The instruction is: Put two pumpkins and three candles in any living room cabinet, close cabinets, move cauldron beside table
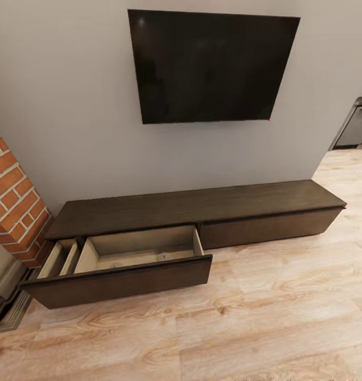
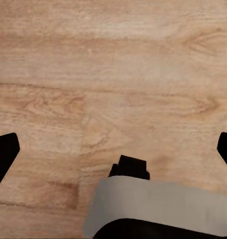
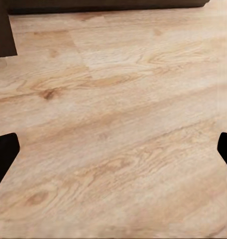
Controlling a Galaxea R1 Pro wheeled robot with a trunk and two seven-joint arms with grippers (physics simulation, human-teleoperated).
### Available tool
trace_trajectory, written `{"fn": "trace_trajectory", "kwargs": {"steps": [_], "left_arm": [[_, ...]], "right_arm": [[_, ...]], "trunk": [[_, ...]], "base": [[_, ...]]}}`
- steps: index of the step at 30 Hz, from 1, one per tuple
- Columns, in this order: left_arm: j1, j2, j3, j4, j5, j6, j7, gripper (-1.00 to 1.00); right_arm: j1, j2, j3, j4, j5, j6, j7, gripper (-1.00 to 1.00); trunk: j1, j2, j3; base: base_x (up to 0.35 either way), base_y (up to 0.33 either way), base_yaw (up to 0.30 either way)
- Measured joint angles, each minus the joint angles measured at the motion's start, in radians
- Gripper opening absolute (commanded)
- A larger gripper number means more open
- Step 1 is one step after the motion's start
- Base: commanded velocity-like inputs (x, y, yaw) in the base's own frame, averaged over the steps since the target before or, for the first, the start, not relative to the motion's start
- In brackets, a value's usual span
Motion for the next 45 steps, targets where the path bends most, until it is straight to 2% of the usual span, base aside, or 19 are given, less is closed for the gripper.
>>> {"fn": "trace_trajectory", "kwargs": {"steps": [1, 3, 4, 7, 14, 16, 17, 19, 23, 26, 28, 31, 35, 38, 45], "left_arm": [[0.007, -0.012, 0.000, 0.000, 0.000, -0.033, 0.001, 1.00], [0.016, -0.026, 0.000, 0.001, 0.000, -0.059, 0.003, 1.00], [0.031, -0.037, 0.000, 0.003, 0.000, -0.079, 0.003, 1.00], [0.035, -0.042, 0.001, 0.019, 0.000, -0.080, 0.004, 1.00], [0.036, -0.042, 0.002, 0.049, 0.000, -0.077, 0.004, 1.00], [0.036, -0.042, 0.002, 0.052, 0.000, -0.076, 0.004, 1.00], [0.036, -0.041, 0.002, 0.052, 0.000, -0.076, 0.004, 1.00], [0.036, -0.041, 0.003, 0.053, 0.000, -0.076, 0.004, 1.00], [0.036, -0.041, 0.003, 0.054, 0.000, -0.076, 0.005, 1.00], [0.036, -0.042, 0.003, 0.055, 0.000, -0.056, 0.004, 1.00], [0.036, -0.043, 0.004, 0.057, 0.000, 0.009, 0.002, 1.00], [0.036, -0.048, 0.004, 0.081, 0.000, 0.064, 0.003, 1.00], [0.036, -0.057, 0.004, 0.085, 0.000, 0.080, 0.002, 1.00], [0.036, -0.070, 0.004, 0.089, -0.001, 0.133, 0.002, 1.00], [0.036, -0.073, 0.004, 0.102, -0.001, 0.159, 0.002, 1.00]], "right_arm": [[0.004, 0.001, 0.003, 0.011, 0.002, 0.000, 0.044, 1.00], [0.006, 0.001, 0.004, 0.025, 0.003, 0.001, 0.121, 1.00], [0.008, 0.001, 0.009, 0.041, 0.004, 0.003, 0.284, 1.00], [0.008, 0.001, -0.002, 0.053, -0.007, 0.002, 0.346, 1.00], [0.009, -0.001, -0.029, 0.056, -0.013, 0.011, 0.360, 1.00], [0.009, -0.003, -0.083, 0.055, -0.014, 0.049, 0.362, 1.00], [0.009, -0.004, -0.095, 0.055, -0.013, 0.060, 0.363, 1.00], [0.009, -0.009, -0.157, 0.054, -0.014, 0.100, 0.366, 1.00], [0.009, -0.020, -0.196, 0.053, -0.013, 0.120, 0.367, 1.00], [0.008, -0.028, -0.210, 0.053, -0.012, 0.124, 0.367, 1.00], [0.009, -0.026, -0.213, 0.053, -0.012, 0.126, 0.367, 1.00], [0.009, -0.024, -0.215, 0.053, -0.011, 0.127, 0.367, 1.00], [0.009, -0.024, -0.215, 0.053, -0.011, 0.127, 0.367, 1.00], [0.009, -0.027, -0.217, 0.053, -0.012, 0.128, 0.367, 1.00], [0.009, -0.028, -0.218, 0.052, -0.013, 0.128, 0.367, 1.00]], "trunk": [[-0.004, 0.007, 0.004], [-0.011, 0.021, 0.013], [-0.015, 0.028, 0.017], [-0.023, 0.042, 0.026], [-0.023, 0.042, 0.034], [-0.023, 0.042, 0.036], [-0.023, 0.042, 0.037], [-0.023, 0.042, 0.039], [-0.023, 0.042, 0.042], [-0.023, 0.042, 0.043], [-0.023, 0.042, 0.043], [-0.023, 0.042, 0.043], [-0.023, 0.042, 0.043], [-0.023, 0.042, 0.043], [-0.023, 0.042, 0.043]], "base": [[0.000, 0.000, -0.232], [0.000, 0.000, -0.232], [0.000, 0.000, -0.232], [0.000, 0.000, -0.234], [0.000, 0.000, -0.240], [0.000, 0.000, -0.243], [0.000, 0.000, -0.243], [0.000, 0.000, -0.248], [0.000, -0.009, -0.270], [0.002, -0.222, -0.293], [0.062, -0.303, -0.296], [0.132, -0.315, -0.297], [0.157, -0.314, -0.297], [0.160, -0.277, -0.297], [0.157, -0.239, -0.297]]}}
